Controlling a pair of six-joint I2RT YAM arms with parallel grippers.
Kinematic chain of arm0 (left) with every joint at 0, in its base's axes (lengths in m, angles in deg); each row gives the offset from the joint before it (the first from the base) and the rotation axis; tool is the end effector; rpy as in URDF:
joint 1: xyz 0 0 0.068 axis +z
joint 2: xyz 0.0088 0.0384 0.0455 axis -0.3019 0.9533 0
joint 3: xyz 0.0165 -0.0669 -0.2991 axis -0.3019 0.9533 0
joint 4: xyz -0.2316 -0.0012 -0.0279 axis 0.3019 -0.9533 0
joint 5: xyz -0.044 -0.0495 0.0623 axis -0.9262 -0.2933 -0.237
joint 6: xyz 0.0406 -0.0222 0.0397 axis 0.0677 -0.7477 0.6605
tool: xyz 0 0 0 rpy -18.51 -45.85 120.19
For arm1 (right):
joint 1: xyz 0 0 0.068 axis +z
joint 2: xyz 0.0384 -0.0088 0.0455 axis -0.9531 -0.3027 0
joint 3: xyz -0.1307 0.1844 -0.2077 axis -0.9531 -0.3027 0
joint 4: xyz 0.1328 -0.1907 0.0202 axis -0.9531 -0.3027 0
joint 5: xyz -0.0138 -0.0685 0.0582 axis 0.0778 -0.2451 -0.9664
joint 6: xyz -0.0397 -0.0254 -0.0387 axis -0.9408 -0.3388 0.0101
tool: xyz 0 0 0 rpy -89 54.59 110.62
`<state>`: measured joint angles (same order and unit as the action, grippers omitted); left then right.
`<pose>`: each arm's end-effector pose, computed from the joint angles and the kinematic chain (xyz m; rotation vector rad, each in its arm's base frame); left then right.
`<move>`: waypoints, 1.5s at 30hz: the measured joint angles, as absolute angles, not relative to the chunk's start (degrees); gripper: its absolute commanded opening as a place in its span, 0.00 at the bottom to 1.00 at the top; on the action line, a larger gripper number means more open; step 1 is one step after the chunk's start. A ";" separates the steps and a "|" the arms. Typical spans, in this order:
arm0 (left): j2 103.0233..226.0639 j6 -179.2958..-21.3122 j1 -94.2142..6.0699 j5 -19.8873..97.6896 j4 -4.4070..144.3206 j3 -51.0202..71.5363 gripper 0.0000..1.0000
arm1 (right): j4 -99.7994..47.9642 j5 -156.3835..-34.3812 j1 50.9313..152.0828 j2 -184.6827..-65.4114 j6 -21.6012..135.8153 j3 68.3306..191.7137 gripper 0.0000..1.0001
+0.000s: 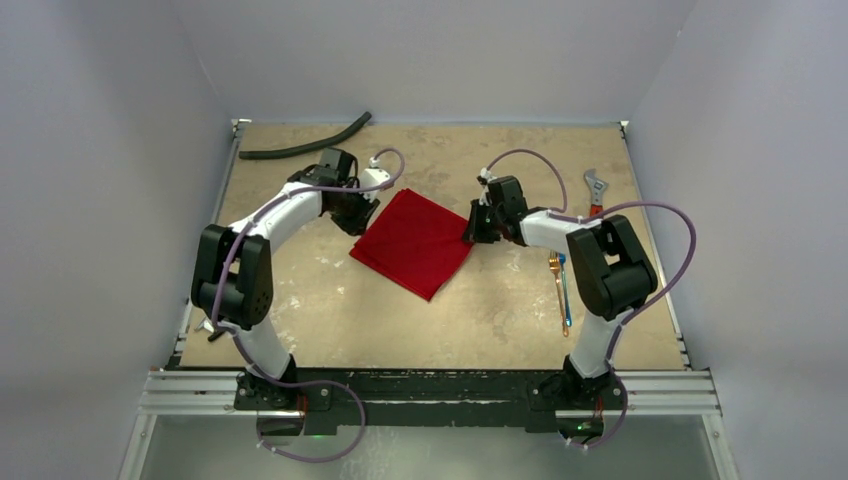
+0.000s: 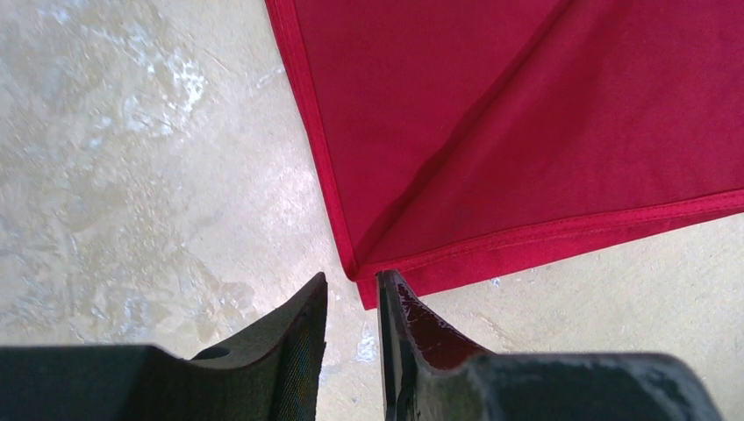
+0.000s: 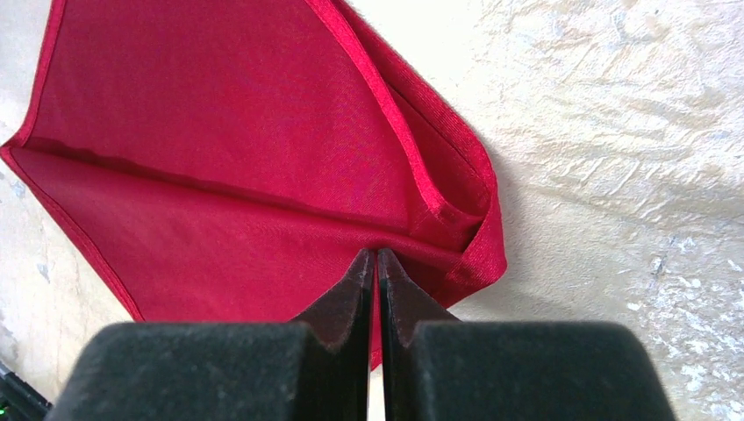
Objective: Fold the napkin into a case and place the utensils inside
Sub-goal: Smooth out the upper triangle-folded napkin at the center of the board.
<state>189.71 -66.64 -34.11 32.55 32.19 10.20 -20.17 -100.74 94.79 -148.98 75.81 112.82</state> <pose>0.3265 -0.1089 0.2523 0.9542 2.4849 -0.3111 0.3449 0.1535 0.2094 -0.0576 2.3695 0.6801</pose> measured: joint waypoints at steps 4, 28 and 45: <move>190.02 -66.62 -34.11 31.22 32.08 8.89 0.28 | -20.33 -101.24 94.79 -148.80 75.77 113.37 0.12; 196.18 -62.09 -34.11 27.90 29.96 9.28 0.17 | -25.92 -103.71 97.15 -164.63 73.58 136.47 0.11; 196.18 -61.48 -34.11 30.85 30.75 10.33 0.25 | -26.64 -103.69 97.53 -157.55 73.21 134.05 0.22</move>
